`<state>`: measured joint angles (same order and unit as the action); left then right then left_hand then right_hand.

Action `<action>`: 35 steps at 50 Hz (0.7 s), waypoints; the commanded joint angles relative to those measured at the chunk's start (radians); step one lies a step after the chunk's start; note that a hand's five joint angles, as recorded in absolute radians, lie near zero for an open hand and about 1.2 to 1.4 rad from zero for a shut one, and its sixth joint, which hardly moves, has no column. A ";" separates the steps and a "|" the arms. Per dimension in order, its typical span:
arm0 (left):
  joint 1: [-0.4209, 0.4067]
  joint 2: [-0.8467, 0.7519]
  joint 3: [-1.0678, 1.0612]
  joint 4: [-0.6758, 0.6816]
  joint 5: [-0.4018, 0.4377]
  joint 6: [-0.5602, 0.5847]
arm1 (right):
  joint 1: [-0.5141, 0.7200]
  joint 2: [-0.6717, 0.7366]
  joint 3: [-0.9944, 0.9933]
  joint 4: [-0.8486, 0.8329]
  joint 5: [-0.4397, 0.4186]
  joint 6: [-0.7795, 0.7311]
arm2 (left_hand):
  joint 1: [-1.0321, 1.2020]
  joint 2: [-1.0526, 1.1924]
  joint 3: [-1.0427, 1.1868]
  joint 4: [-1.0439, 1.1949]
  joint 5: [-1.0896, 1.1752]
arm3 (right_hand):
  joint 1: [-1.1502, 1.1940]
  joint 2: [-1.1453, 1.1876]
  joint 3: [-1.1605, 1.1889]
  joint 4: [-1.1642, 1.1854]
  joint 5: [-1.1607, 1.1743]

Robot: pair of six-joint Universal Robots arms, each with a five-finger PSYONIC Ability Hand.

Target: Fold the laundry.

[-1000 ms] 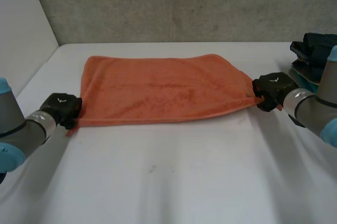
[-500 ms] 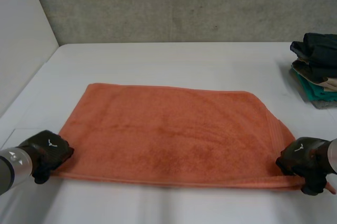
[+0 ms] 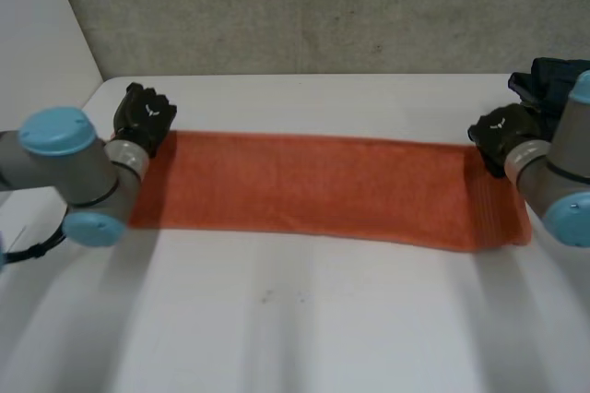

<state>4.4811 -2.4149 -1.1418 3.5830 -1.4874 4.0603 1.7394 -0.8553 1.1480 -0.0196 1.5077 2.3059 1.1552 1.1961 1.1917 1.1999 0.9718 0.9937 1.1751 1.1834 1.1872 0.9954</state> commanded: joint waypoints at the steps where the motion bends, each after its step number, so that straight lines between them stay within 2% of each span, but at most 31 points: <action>1: -0.032 -0.168 0.212 0.009 -0.013 0.003 | 0.023 0.130 -0.103 -0.114 0.031 -0.023 | 0.241 0.200 0.205 0.196 0.250 | 0.090 -0.092 -0.100 -0.104 -0.087; 2: -0.040 -0.174 0.217 0.016 -0.008 0.002 | 0.026 0.136 -0.108 -0.118 0.040 -0.026 | 0.029 -0.012 -0.007 -0.015 0.038 | -0.451 -0.633 -0.641 -0.645 -0.627; 3: -0.048 -0.177 0.217 0.022 -0.005 0.003 | 0.032 0.139 -0.111 -0.121 0.046 -0.025 | -0.449 -0.490 -0.486 -0.494 -0.441 | -0.819 -1.001 -1.009 -1.013 -0.995; 4: -0.056 -0.177 0.217 0.034 -0.002 0.000 | 0.037 0.140 -0.111 -0.125 0.052 -0.023 | -0.963 -1.004 -0.999 -1.008 -0.954 | -0.819 -1.001 -1.009 -1.013 -0.995; 5: -0.071 -0.177 0.211 0.068 0.006 -0.004 | 0.049 0.136 -0.111 -0.128 0.065 -0.011 | -0.860 -0.901 -0.897 -0.905 -0.852 | -0.819 -1.001 -1.009 -1.013 -0.995; 7: -0.089 -0.164 0.195 0.101 0.006 -0.006 | 0.060 0.124 -0.102 -0.128 0.074 0.006 | -0.981 -1.022 -1.017 -1.025 -0.972 | -0.819 -1.001 -1.009 -1.013 -0.995; 12: -0.108 -0.025 0.064 0.193 0.003 -0.015 | 0.062 -0.025 0.005 -0.115 0.074 0.120 | -0.981 -1.022 -1.017 -1.025 -0.972 | -0.819 -1.001 -1.009 -1.013 -0.995; 15: -0.106 0.040 -0.010 0.210 0.003 -0.032 | 0.055 -0.103 0.073 -0.105 0.069 0.161 | -0.981 -1.022 -1.017 -1.025 -0.972 | -0.819 -1.001 -1.009 -1.013 -0.995; 20: -0.106 0.149 -0.192 0.206 -0.001 -0.090 | 0.048 -0.241 0.221 0.027 0.025 0.191 | -0.981 -1.022 -1.017 -1.025 -0.972 | -0.819 -1.001 -1.009 -1.013 -0.995; 26: -0.085 0.276 -0.386 0.207 0.007 -0.158 | -0.029 -0.272 0.343 0.133 -0.067 0.201 | -0.981 -1.022 -1.017 -1.025 -0.972 | -0.819 -1.001 -1.009 -1.013 -0.995; 30: -0.072 0.321 -0.463 0.207 0.007 -0.208 | -0.076 -0.272 0.406 0.084 -0.121 0.201 | -0.981 -1.022 -1.017 -1.025 -0.972 | -0.703 -0.885 -0.893 -0.897 -0.880; 35: -0.071 0.336 -0.507 0.207 0.010 -0.247 | -0.090 -0.245 0.434 -0.031 -0.127 0.199 | -0.981 -1.022 -1.017 -1.025 -0.972 | -0.692 -0.873 -0.881 -0.885 -0.868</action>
<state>4.4053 -2.0976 -1.5966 3.7905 -1.4797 3.8580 1.6744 -1.1323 1.5477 0.0671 1.4000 2.5084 0.1929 0.2045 0.2094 0.2033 0.0488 0.2057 0.2240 0.2272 0.2331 0.0699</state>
